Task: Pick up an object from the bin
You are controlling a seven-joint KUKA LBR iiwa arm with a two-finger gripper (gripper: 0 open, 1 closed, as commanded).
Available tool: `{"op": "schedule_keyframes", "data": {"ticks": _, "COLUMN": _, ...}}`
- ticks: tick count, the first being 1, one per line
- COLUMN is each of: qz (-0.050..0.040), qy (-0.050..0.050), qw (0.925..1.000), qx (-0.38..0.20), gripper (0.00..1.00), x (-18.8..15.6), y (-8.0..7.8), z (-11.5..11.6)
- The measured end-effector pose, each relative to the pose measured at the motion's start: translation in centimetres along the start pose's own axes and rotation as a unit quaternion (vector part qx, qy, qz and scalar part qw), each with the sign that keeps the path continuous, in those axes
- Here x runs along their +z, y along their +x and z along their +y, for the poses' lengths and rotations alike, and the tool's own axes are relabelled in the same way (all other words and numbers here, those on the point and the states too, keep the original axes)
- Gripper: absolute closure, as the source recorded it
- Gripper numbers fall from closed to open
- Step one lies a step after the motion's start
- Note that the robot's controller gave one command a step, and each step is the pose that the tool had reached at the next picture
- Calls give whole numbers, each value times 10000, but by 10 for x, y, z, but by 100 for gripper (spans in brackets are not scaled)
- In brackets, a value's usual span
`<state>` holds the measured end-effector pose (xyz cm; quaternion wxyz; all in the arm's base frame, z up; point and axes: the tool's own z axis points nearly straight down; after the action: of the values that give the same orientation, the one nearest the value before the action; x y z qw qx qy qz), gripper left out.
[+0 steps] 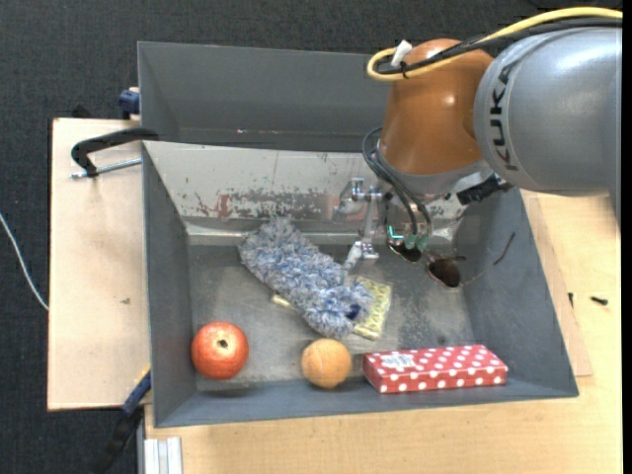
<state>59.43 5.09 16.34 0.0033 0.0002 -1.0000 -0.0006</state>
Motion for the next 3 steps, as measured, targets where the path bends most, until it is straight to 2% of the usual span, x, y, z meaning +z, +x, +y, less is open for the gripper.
{"op": "schedule_keyframes", "data": {"ticks": 1, "qz": -44, "qy": -2, "qw": 10000, "qx": 4, "gripper": 0, "x": -5, "y": -2, "z": 0}}
{"op": "schedule_keyframes", "data": {"ticks": 2, "qz": -52, "qy": -7, "qw": 10000, "qx": -2, "gripper": 0, "x": 68, "y": 12, "z": 27}}
{"op": "schedule_keyframes", "data": {"ticks": 3, "qz": -59, "qy": -16, "qw": 9999, "qx": -84, "gripper": 0, "x": 71, "y": 17, "z": 35}}
